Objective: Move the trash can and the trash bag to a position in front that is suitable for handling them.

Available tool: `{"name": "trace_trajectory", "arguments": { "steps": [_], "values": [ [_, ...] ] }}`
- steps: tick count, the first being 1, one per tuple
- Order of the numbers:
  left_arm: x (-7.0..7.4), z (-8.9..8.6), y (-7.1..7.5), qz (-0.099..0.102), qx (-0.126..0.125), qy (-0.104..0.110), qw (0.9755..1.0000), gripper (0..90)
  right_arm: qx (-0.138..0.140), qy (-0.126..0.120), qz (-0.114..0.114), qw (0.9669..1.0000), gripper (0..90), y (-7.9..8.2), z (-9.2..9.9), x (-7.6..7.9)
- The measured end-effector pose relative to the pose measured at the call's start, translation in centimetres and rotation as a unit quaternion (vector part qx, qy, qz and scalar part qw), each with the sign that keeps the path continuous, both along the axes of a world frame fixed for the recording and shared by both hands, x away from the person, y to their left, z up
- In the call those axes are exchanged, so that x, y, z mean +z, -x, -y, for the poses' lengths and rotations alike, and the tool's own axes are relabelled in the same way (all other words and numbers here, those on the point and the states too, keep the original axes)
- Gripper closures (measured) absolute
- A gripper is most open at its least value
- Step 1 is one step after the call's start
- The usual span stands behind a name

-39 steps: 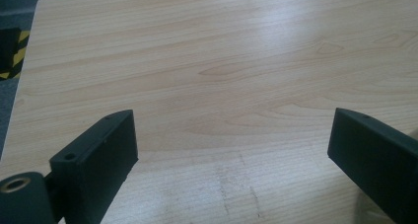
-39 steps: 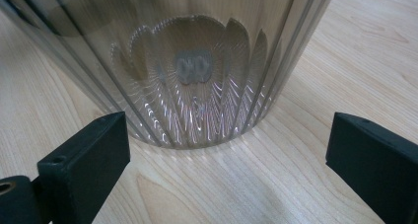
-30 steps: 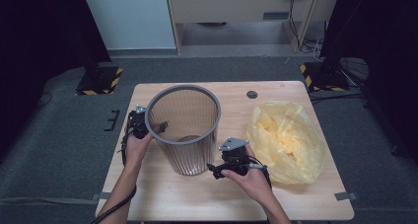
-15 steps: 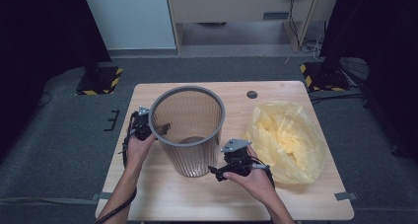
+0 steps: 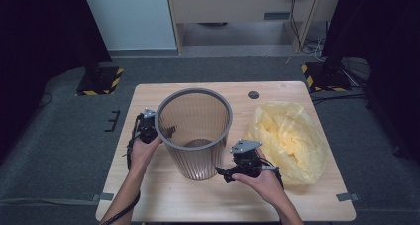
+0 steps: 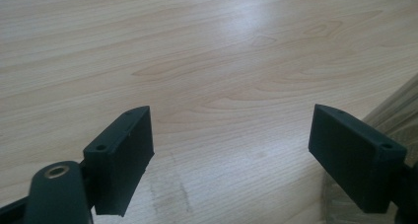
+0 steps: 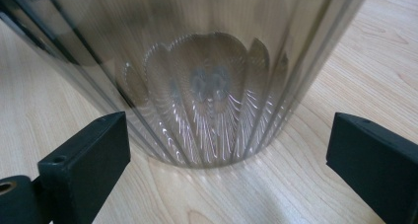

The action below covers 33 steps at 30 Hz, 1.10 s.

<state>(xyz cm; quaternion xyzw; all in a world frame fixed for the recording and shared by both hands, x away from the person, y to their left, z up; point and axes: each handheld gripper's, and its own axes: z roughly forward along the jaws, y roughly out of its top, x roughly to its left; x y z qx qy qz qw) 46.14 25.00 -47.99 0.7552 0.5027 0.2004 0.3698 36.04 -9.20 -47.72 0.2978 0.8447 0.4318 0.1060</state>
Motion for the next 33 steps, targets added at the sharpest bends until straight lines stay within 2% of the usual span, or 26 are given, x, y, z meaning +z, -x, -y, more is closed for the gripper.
{"name": "trace_trajectory", "arguments": {
  "steps": [9,16,22,23,27,33],
  "values": [
    [-0.2,0.9,0.8,0.001,-0.007,0.005,1.0,16.3,0.001,0.004,-0.009,1.0,2.5,0.7,0.8,-0.7],
    [-0.3,1.2,1.2,-0.001,-0.007,0.009,0.9999,16.3,0.007,0.004,-0.008,0.9999,1.5,1.0,0.8,-0.5],
    [-0.4,0.9,1.6,-0.007,0.001,0.002,1.0,9.1,0.013,0.009,-0.006,0.9999,2.6,1.3,0.4,-0.3],
    [-0.4,0.7,1.8,-0.007,0.001,0.001,1.0,6.1,0.009,0.009,-0.005,0.9999,3.3,1.4,0.4,-0.2],
    [-0.4,-0.3,3.0,-0.009,-0.001,-0.007,0.9999,5.2,-0.001,0.016,-0.004,0.9999,3.0,1.9,1.2,0.3],
    [-1.4,-1.6,5.9,-0.021,0.01,0.0,0.9997,5.0,-0.019,0.013,0.009,0.9997,2.9,2.5,3.4,2.0]
  ]
}}
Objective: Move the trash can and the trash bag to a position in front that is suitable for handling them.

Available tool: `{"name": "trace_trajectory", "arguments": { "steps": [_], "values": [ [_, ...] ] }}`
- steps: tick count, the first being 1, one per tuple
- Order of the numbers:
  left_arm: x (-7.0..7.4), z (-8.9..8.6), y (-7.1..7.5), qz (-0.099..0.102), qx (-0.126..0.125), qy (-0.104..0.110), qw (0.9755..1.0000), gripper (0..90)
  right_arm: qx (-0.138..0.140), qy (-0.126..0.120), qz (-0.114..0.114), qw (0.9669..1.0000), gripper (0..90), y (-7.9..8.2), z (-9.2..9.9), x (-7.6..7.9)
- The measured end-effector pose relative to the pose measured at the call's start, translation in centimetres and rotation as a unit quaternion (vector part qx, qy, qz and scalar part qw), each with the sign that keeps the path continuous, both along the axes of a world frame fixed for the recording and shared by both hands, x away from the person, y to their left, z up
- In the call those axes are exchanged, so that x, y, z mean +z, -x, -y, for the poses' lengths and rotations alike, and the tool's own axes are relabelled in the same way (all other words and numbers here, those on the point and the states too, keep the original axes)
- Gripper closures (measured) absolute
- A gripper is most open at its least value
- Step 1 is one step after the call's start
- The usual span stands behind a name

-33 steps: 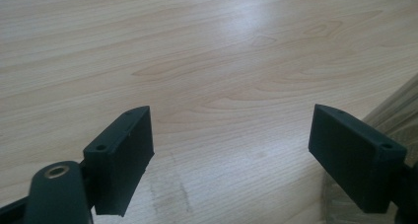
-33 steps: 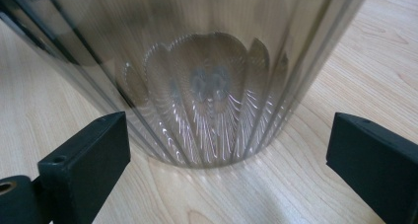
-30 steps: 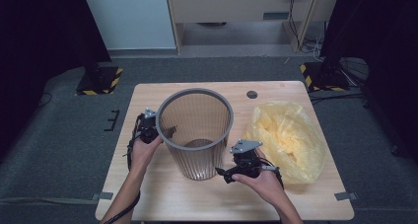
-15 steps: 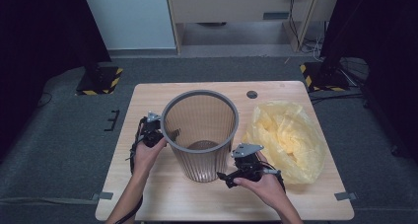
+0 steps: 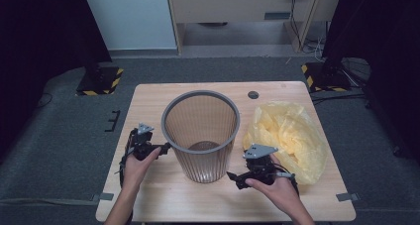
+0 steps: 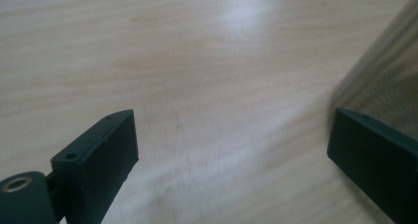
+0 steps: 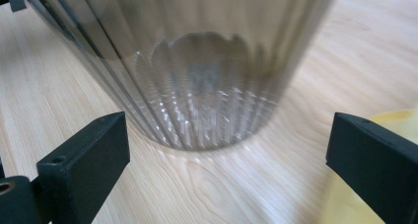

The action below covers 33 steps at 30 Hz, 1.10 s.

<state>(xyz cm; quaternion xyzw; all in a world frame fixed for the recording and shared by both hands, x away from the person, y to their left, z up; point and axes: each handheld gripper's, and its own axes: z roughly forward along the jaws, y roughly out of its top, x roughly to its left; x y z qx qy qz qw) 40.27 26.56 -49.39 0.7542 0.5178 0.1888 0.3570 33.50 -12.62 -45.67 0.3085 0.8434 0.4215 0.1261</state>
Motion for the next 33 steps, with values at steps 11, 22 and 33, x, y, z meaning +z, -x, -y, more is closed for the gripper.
{"name": "trace_trajectory", "arguments": {
  "steps": [11,22,33],
  "values": [
    [-3.1,-0.2,4.4,-0.014,0.006,-0.008,0.9999,5.2,-0.111,-0.016,0.012,0.9936,19.5,-2.8,7.4,3.3],
    [-4.1,0.5,5.7,-0.006,0.003,-0.052,0.9986,3.3,-0.232,0.011,-0.009,0.9726,44.1,-7.8,12.1,1.4],
    [-4.1,0.5,5.7,-0.007,0.0,-0.051,0.9987,2.3,-0.26,0.043,-0.065,0.9626,31.5,-10.6,12.1,-2.3]
  ]
}}
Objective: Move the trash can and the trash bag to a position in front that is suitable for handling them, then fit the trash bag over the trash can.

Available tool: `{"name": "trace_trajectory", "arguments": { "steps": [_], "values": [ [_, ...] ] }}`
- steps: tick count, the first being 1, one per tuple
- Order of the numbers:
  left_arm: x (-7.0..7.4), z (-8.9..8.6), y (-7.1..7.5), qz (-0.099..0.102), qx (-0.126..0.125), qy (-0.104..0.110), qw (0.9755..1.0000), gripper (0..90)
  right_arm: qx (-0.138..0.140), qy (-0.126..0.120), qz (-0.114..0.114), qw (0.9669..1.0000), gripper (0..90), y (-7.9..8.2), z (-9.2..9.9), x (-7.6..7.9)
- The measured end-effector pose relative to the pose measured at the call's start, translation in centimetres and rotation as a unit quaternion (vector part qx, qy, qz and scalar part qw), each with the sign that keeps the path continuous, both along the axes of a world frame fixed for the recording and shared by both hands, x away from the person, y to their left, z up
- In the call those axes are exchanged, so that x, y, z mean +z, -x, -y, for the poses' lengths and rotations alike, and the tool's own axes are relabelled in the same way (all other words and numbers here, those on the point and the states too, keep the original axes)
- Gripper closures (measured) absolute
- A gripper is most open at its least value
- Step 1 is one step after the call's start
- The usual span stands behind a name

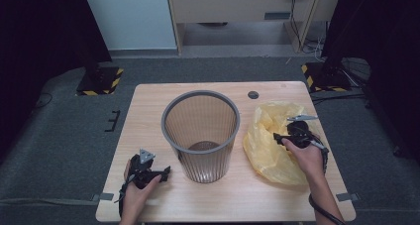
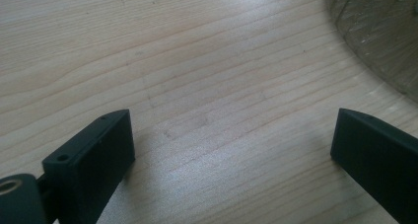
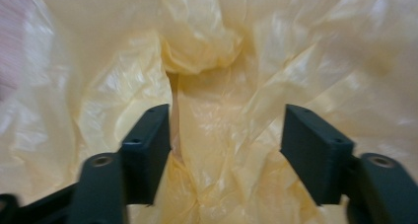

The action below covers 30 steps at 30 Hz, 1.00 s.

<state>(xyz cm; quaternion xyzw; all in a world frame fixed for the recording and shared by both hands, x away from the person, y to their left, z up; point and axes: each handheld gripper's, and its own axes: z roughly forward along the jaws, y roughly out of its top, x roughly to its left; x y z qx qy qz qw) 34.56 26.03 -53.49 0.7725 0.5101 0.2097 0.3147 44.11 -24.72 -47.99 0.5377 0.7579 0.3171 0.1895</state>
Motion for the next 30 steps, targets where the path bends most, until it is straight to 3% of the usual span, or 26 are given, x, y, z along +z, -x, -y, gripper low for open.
{"name": "trace_trajectory", "arguments": {
  "steps": [4,6,11,14,16,17,24,27,30],
  "values": [
    [0.0,0.0,0.0,0.0,0.0,0.0,1.0,2.3,0.004,0.0,-0.023,0.9997,19.1,-0.1,-0.4,-2.0],
    [0.0,0.0,0.0,0.0,0.0,0.0,1.0,2.3,0.007,0.022,-0.03,0.9993,14.0,0.0,-0.9,-3.4],
    [0.0,0.0,0.0,0.0,0.0,0.0,1.0,2.3,0.009,0.032,-0.032,0.9989,10.6,0.1,-1.1,-4.5],
    [0.0,0.0,0.0,0.0,0.0,0.0,1.0,2.2,0.011,0.038,-0.022,0.999,11.5,0.3,-1.2,-4.8],
    [0.0,0.0,0.0,0.0,0.0,0.0,1.0,2.2,0.008,0.032,-0.012,0.9994,26.1,0.7,-1.1,-4.7],
    [0.0,0.0,0.0,0.0,0.0,0.0,1.0,2.2,0.008,0.032,-0.012,0.9994,26.1,0.7,-1.1,-4.7],
    [0.0,0.0,0.1,0.0,-0.001,-0.001,1.0,2.3,0.007,0.015,0.001,0.9999,74.9,1.4,-0.3,-4.3],
    [0.0,0.0,0.1,0.0,-0.001,-0.001,1.0,2.3,0.0,-0.016,-0.001,0.9999,83.1,1.5,0.3,-4.3],
    [0.0,0.0,0.1,0.0,-0.001,-0.001,1.0,2.2,-0.001,-0.04,0.001,0.9992,85.2,2.0,0.6,-3.7]
  ]
}}
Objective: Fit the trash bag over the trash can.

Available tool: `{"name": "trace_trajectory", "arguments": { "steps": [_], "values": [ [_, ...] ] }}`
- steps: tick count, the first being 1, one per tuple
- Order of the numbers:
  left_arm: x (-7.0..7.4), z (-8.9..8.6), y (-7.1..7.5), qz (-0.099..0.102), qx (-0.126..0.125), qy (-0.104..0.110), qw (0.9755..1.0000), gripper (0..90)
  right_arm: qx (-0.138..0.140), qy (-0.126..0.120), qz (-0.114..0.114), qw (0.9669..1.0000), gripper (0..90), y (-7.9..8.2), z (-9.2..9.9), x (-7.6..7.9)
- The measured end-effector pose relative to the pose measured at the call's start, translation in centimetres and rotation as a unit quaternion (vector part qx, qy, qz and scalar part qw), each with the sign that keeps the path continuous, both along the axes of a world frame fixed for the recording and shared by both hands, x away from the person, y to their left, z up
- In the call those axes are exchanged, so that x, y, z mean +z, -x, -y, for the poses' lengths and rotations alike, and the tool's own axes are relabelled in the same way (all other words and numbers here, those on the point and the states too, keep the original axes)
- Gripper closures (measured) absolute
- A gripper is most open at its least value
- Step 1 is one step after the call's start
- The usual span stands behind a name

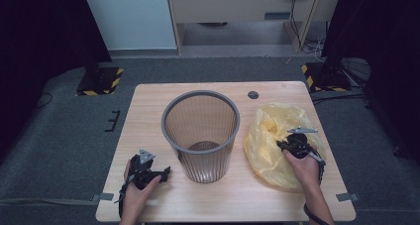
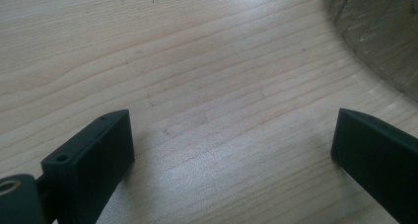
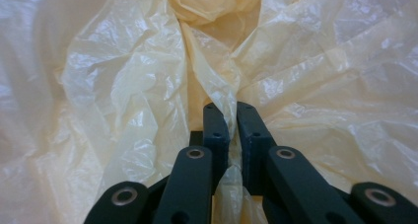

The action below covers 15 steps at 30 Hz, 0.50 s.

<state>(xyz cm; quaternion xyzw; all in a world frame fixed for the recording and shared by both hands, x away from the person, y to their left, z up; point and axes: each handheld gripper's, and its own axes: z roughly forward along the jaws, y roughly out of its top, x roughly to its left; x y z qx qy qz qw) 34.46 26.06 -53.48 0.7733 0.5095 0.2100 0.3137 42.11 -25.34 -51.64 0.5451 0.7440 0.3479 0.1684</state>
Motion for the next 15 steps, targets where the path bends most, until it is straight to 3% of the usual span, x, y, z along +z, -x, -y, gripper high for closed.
{"name": "trace_trajectory", "arguments": {
  "steps": [9,15],
  "values": [
    [0.0,0.0,0.0,0.0,0.0,0.0,1.0,2.3,0.017,-0.022,0.022,0.9994,86.2,1.6,0.7,2.5],
    [0.0,0.0,0.0,0.0,0.0,0.0,1.0,2.2,0.022,-0.077,0.034,0.9962,86.4,2.7,1.6,3.3]
  ]
}}
